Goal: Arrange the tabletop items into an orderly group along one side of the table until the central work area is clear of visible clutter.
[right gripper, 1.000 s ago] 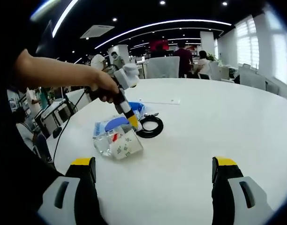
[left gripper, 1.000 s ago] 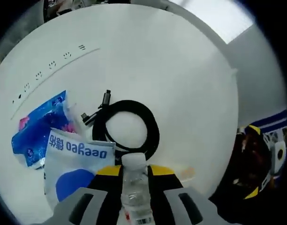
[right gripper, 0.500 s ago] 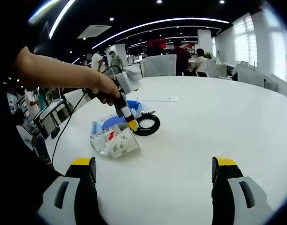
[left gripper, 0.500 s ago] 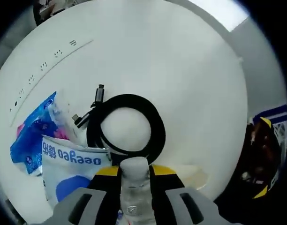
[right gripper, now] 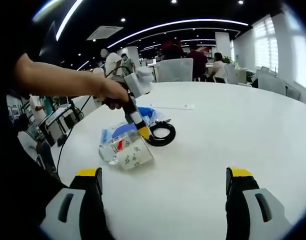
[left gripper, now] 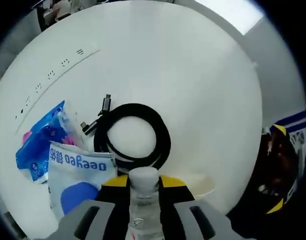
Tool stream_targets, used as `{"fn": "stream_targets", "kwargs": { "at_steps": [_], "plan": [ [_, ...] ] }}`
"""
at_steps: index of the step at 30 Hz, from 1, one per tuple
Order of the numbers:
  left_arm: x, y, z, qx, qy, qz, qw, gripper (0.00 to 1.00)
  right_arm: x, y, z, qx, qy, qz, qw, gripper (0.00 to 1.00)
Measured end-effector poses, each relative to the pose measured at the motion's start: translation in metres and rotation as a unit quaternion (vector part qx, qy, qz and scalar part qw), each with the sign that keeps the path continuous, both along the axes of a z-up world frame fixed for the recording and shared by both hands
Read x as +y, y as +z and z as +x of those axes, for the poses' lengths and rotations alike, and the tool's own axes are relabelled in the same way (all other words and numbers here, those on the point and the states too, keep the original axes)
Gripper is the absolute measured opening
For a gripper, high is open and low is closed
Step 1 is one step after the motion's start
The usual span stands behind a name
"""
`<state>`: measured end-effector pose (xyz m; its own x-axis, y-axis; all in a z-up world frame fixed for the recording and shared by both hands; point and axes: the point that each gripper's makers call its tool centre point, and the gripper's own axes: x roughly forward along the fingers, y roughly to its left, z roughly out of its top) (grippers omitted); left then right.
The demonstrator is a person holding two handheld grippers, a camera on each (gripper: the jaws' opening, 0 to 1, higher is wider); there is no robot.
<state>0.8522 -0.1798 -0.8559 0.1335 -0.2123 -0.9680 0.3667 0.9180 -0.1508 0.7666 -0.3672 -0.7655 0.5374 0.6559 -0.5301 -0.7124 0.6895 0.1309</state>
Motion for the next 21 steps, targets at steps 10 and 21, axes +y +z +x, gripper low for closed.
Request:
{"fn": "stream_targets", "kwargs": {
  "at_steps": [10,21],
  "plan": [
    [0.007,0.039,-0.016,-0.063,0.004,-0.021,0.9978,0.17,0.014,0.005,-0.005,-0.005,0.021,0.008,0.9997,0.99],
    [0.02,0.075,-0.039,-0.128,0.011,-0.02,0.9915,0.17,0.039,0.01,-0.014,-0.008,0.052,0.019,0.9984,1.0]
  ]
}}
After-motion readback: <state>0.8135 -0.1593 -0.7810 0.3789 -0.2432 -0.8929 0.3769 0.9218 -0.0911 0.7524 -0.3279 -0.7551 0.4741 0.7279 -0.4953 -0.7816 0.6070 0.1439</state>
